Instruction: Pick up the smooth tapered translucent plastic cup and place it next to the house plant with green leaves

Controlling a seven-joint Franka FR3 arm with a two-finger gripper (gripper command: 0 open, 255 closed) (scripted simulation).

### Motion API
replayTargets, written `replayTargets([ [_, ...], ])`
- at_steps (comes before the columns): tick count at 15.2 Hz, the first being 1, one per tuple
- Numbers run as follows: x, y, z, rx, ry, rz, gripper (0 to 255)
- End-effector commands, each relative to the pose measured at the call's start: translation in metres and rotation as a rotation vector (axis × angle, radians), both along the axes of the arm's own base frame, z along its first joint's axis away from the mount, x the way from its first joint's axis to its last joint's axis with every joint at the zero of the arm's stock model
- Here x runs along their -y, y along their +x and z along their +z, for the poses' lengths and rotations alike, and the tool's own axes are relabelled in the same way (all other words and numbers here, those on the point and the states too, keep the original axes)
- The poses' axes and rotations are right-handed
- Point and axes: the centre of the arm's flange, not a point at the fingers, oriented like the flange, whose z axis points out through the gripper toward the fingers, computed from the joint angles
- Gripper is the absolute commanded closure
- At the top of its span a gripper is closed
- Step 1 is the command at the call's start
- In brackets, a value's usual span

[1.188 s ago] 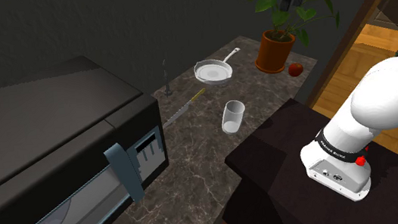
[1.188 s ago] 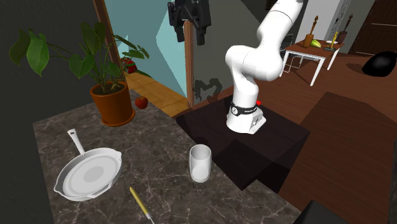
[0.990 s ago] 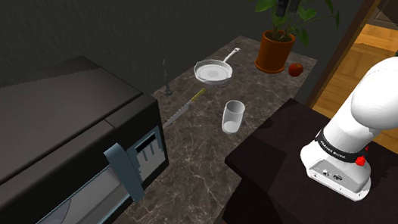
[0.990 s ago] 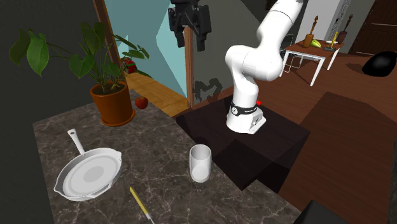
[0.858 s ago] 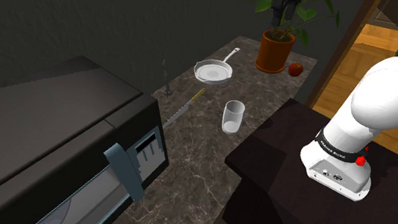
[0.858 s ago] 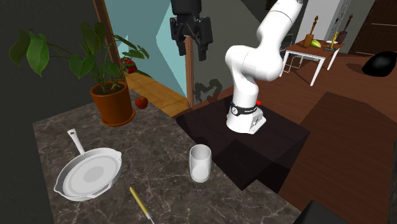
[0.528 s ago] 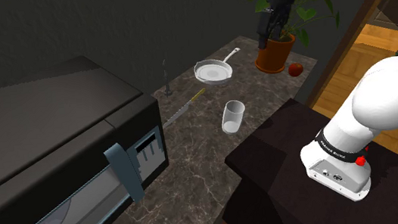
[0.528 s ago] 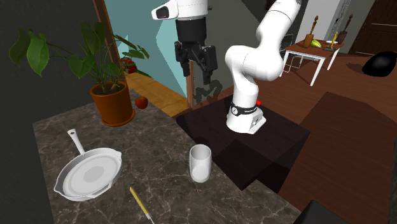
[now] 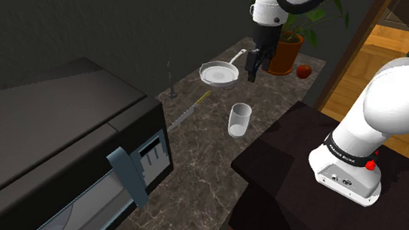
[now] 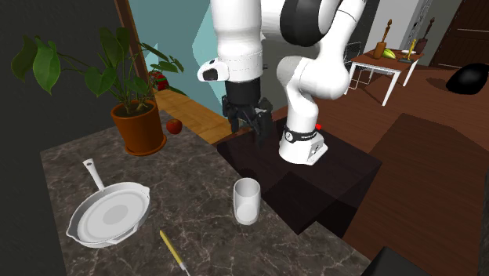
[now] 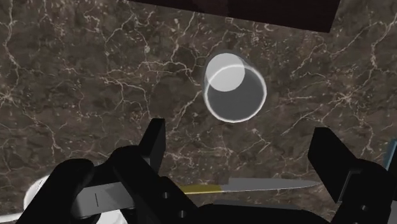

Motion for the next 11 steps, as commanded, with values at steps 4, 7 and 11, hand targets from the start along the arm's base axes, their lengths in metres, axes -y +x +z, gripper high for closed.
replayTargets([
  [4,-0.027,0.007,-0.063,0.000,-0.010,0.008,0],
  [7,-0.043,0.011,-0.099,-0.001,-0.016,0.014,0],
  [11,-0.062,0.015,-0.143,-0.003,-0.024,0.020,0],
])
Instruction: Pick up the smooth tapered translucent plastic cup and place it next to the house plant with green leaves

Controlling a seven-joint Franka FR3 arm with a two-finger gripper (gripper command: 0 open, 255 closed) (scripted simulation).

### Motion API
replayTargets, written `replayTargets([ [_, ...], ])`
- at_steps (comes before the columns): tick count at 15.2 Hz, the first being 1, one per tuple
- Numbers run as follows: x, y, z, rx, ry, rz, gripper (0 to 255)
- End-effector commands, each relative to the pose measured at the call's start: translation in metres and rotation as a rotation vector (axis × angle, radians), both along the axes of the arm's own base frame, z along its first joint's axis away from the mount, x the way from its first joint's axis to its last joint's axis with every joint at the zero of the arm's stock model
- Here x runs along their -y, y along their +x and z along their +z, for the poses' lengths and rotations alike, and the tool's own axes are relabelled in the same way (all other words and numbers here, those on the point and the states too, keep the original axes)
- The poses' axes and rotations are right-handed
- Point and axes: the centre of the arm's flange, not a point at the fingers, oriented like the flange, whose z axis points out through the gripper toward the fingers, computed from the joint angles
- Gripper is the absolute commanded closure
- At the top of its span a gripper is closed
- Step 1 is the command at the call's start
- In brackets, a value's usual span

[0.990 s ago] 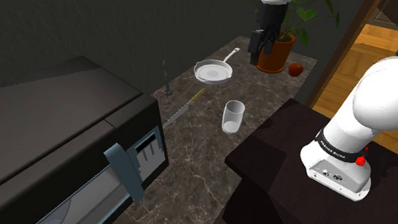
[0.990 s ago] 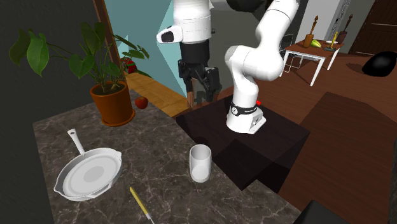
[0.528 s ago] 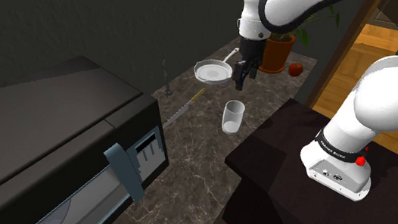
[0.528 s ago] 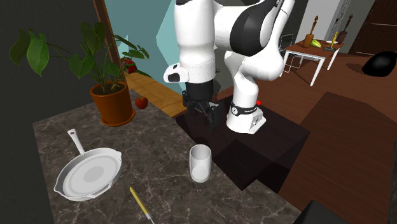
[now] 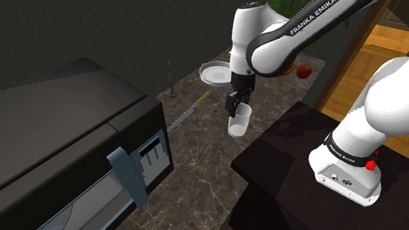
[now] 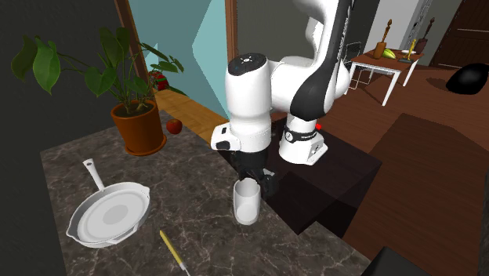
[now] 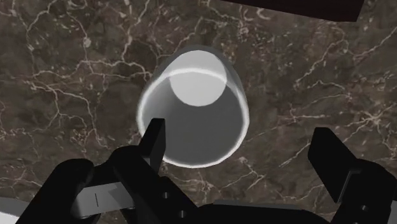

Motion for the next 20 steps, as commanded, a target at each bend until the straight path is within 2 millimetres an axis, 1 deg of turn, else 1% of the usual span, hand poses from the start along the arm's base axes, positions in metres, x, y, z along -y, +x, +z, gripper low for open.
replayTargets([
  [1,-0.006,0.001,-0.018,0.001,0.000,0.002,0],
  [8,-0.007,-0.002,-0.052,0.001,0.000,0.002,0],
  [15,-0.007,-0.002,-0.052,0.001,0.000,0.002,0],
  [16,-0.007,-0.002,-0.052,0.001,0.000,0.002,255],
  [20,-0.007,-0.002,-0.052,0.001,0.000,0.002,255],
])
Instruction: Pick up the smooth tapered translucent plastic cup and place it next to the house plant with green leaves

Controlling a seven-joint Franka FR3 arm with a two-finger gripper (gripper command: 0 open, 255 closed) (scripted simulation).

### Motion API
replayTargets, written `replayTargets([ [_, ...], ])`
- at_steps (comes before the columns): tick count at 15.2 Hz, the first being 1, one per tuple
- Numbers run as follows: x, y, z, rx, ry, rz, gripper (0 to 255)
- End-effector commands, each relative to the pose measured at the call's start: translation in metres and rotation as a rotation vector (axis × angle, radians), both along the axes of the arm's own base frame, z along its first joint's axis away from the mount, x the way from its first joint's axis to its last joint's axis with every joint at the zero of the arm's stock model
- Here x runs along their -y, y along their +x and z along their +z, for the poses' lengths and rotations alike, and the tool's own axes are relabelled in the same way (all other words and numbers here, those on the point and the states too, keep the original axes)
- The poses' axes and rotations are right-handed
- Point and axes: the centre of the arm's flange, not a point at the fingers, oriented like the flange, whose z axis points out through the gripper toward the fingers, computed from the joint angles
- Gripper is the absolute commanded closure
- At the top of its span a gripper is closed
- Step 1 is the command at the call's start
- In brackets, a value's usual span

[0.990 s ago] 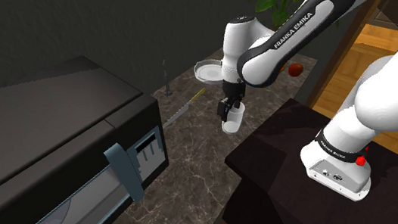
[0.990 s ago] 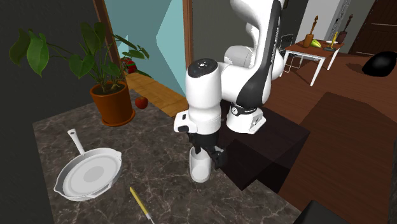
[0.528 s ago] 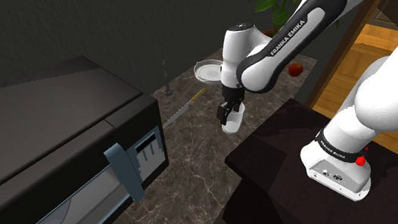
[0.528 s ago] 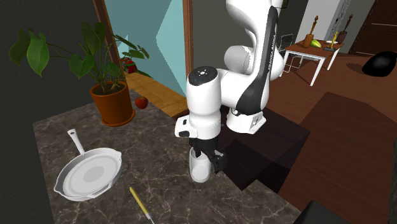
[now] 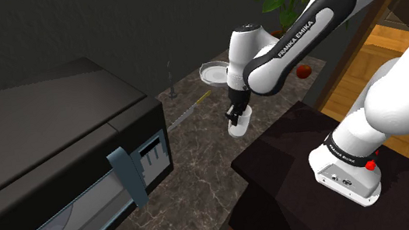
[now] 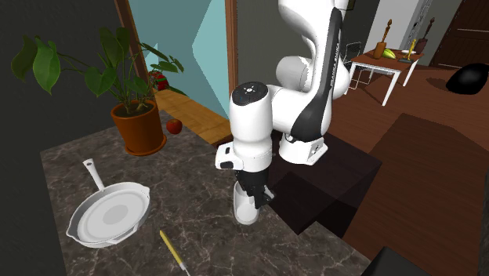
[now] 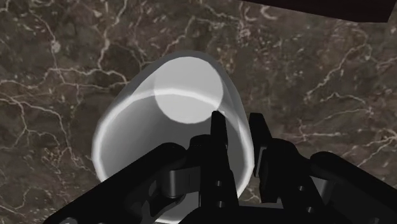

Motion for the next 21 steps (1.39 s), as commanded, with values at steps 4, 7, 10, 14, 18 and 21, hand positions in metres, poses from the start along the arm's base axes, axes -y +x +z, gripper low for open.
replayTargets([
  [4,0.000,0.000,0.000,0.000,0.000,0.000,255],
  [7,0.000,0.000,0.010,0.000,0.000,0.000,255],
  [10,0.000,0.000,0.026,0.000,0.000,0.000,255],
  [14,0.000,0.000,0.047,0.000,0.000,0.000,255],
  [18,0.000,0.000,0.068,0.000,0.000,0.000,255],
  [21,0.000,0.000,0.084,0.000,0.000,0.000,255],
])
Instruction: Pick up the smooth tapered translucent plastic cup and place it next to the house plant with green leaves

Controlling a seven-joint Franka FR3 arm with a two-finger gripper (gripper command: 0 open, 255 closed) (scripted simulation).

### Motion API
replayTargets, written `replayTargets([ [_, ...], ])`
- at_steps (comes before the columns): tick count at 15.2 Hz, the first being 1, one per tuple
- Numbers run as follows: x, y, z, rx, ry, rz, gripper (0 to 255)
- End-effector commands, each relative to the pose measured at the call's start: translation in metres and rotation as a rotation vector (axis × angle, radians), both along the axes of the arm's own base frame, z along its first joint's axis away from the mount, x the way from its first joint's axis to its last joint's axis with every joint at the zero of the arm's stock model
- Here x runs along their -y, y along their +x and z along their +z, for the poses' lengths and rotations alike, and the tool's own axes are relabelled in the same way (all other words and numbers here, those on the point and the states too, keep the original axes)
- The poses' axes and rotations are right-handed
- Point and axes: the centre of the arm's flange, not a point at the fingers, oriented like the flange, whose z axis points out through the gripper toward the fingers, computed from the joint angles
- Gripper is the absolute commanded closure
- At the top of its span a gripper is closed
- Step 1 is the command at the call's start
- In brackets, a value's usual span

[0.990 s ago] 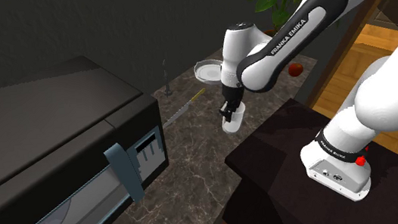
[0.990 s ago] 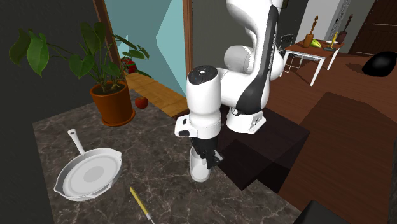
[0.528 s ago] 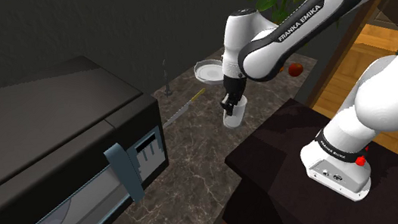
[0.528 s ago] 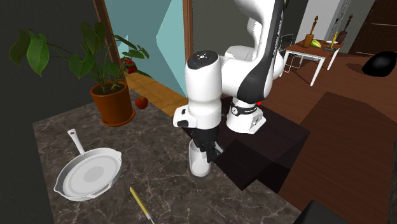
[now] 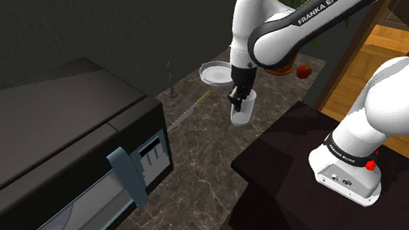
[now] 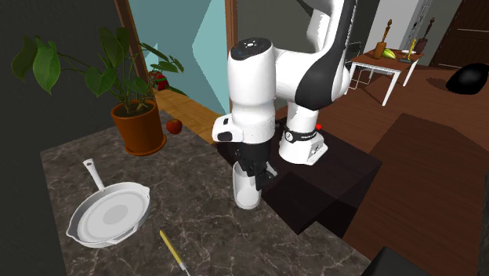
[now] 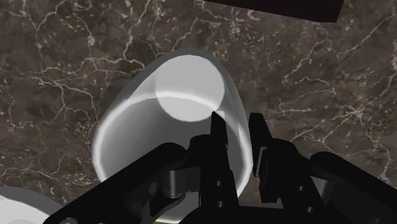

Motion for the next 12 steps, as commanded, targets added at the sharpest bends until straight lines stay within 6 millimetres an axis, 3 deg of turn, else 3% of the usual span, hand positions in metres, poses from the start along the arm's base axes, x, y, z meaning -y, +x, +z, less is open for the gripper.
replayTargets([
  [1,0.000,0.000,0.012,0.000,0.000,0.000,255],
  [12,0.000,0.000,0.070,0.000,0.000,0.000,255],
])
